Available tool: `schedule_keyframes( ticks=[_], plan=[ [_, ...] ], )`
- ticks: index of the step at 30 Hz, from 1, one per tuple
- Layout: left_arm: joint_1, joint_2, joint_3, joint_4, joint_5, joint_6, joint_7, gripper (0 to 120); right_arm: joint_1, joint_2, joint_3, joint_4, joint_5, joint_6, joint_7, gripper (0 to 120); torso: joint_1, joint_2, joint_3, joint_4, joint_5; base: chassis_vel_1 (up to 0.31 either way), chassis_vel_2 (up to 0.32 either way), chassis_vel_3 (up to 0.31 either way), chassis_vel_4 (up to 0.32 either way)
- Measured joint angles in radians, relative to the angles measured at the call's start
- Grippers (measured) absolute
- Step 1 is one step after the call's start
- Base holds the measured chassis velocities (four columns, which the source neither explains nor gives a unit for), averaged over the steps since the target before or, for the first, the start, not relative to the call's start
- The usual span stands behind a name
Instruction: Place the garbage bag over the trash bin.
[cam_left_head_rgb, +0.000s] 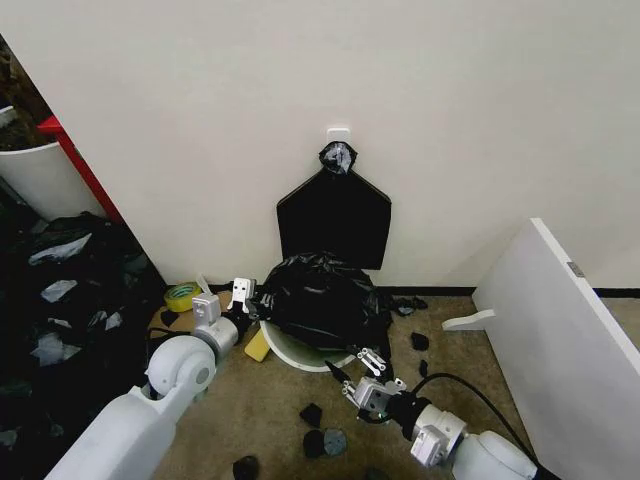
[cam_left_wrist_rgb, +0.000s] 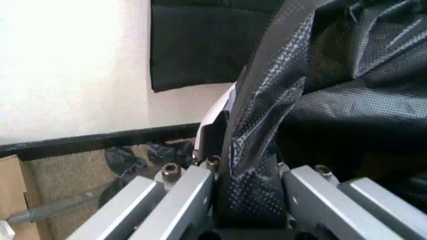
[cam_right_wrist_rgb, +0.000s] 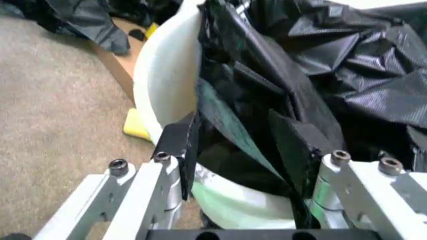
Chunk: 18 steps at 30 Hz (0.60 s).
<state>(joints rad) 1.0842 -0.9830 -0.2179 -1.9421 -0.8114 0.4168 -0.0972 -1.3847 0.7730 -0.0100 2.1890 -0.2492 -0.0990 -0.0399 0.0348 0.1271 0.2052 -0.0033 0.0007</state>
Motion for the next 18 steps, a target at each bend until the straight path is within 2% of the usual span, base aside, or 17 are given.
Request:
schedule_keyframes(
  ticks=[4,8,11,14,18],
  plan=[
    [0.002,0.002,0.000,-0.004,0.000,0.000,0.000,0,0.005,0.000,-0.002,0.003,0.010,-0.021,-0.001,37,0.000,0.000,0.000,0.0000,0.0000,0.000,0.000,0.000,0.000],
    [0.007,0.003,0.000,-0.014,-0.002,0.001,0.000,0,0.013,0.008,-0.003,0.005,0.013,-0.043,-0.010,19,0.000,0.000,0.000,0.0000,0.0001,0.000,0.000,0.000,0.000],
    [0.008,0.003,0.000,-0.016,-0.003,0.001,0.000,0,0.013,0.011,-0.004,0.008,0.013,-0.048,-0.011,12,0.000,0.000,0.000,0.0000,0.0000,0.000,0.000,0.000,0.000],
    [0.010,0.006,-0.001,-0.019,-0.005,0.001,-0.001,0,0.013,0.012,-0.004,0.012,0.013,-0.053,-0.010,0,0.000,0.000,0.000,0.0000,0.0000,0.000,0.000,0.000,0.000],
    [0.010,0.006,-0.002,-0.020,-0.006,0.002,-0.002,0,0.013,0.011,-0.003,0.014,0.012,-0.054,-0.007,0,0.000,0.000,0.000,0.0000,0.0000,0.000,0.000,0.000,0.000]
  ],
)
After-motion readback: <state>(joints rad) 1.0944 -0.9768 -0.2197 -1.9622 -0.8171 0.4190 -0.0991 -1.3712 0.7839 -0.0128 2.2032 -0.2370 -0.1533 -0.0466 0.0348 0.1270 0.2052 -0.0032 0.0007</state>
